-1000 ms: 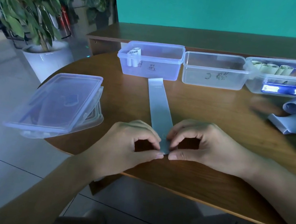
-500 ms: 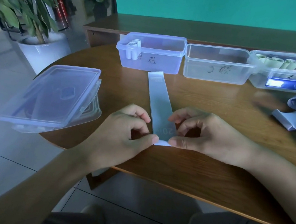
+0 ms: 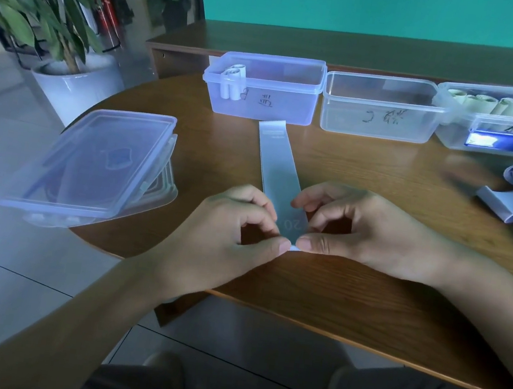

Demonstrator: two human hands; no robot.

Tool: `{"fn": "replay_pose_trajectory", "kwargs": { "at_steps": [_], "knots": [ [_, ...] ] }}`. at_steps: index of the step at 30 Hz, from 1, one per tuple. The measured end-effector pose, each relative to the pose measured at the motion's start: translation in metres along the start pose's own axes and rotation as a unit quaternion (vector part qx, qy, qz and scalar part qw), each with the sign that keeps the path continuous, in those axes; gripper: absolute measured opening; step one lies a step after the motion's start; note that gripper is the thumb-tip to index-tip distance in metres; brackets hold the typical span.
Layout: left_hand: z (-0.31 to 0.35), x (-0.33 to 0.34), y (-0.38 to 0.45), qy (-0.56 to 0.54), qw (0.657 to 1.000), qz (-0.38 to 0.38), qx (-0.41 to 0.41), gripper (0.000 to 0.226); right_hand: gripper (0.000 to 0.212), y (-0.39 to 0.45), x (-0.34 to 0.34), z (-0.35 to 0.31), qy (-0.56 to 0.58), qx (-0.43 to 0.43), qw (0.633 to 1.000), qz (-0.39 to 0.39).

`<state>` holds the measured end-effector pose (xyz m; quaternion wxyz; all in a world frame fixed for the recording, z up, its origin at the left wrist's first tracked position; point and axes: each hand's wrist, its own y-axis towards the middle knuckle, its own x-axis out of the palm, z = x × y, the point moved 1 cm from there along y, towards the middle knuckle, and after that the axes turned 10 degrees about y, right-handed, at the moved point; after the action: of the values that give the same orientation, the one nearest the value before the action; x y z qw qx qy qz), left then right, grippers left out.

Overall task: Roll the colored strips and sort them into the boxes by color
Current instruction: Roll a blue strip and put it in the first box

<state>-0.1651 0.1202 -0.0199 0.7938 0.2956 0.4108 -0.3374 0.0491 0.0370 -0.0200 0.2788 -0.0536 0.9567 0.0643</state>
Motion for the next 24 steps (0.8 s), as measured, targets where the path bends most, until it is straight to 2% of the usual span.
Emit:
{"fn": "replay_pose_trajectory", "kwargs": {
  "at_steps": [9,16,18,21,24],
  "knots": [
    [0.0016,-0.0001,0.0012,0.016,1.000,-0.009,-0.023,0.015,0.022,-0.0032,-0.0005,-0.0011,-0.026,-0.029,0.999,0.004],
    [0.0023,0.0007,0.0042,0.045,0.997,-0.016,-0.059,0.022,0.030,0.0023,-0.0033,-0.0017,-0.011,0.059,0.998,0.023],
    [0.0004,0.0016,0.0052,0.055,0.997,-0.008,-0.062,0.023,0.025,0.0040,-0.0036,-0.0013,-0.014,0.068,0.997,0.033],
    [-0.0017,0.0013,0.0053,0.033,0.998,0.023,-0.043,0.016,0.015,0.0035,-0.0016,-0.0026,0.006,0.038,0.999,0.033],
    [-0.0003,0.0015,0.0041,0.004,1.000,0.017,0.007,0.007,0.011,0.0017,0.0009,-0.0035,0.014,-0.006,1.000,0.008]
  ]
}}
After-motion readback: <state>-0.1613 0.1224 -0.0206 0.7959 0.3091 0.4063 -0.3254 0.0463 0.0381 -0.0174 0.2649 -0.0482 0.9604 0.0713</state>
